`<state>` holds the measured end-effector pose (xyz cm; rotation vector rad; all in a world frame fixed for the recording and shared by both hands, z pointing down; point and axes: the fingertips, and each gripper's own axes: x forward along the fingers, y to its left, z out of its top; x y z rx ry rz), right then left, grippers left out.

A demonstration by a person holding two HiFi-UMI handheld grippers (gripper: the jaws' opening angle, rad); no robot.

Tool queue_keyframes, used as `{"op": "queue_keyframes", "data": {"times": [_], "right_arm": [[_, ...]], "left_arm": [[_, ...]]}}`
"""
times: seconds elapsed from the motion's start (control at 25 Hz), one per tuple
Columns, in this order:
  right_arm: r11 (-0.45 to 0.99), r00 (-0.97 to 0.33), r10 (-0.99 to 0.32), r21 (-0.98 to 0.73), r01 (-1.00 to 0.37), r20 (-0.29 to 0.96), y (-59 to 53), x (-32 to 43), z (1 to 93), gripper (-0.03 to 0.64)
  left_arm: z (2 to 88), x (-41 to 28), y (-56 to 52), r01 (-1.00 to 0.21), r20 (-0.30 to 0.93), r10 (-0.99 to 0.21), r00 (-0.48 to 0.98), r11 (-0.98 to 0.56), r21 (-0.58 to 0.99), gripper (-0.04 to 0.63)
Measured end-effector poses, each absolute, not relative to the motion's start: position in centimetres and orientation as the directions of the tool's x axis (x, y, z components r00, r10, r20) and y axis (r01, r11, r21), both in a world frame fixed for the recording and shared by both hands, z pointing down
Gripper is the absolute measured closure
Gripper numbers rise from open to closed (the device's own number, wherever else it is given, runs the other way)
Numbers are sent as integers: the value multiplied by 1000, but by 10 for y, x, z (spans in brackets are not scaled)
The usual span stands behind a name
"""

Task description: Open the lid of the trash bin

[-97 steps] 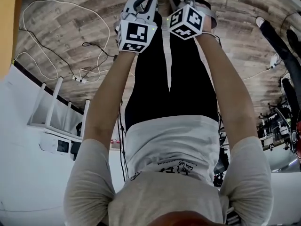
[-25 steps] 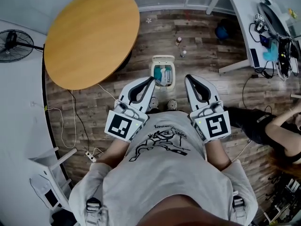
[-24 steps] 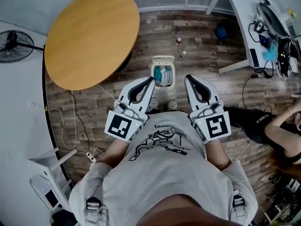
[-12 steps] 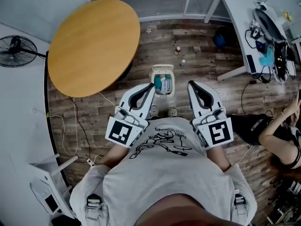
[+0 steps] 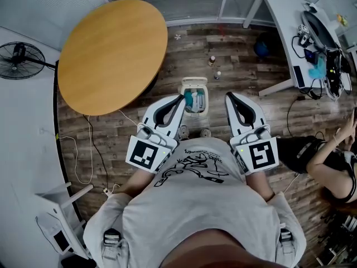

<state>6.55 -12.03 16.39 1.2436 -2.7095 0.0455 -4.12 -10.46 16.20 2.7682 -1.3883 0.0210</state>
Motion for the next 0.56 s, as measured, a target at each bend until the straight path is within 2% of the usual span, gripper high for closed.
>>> {"op": "queue_keyframes", "data": {"times": [0.56], "right_arm": [[651,-639,-752,36,-758,161,-125,63,165,611]], "left_arm": [[164,-46,-109,-806,36,-805,592,-591,48,574]]}}
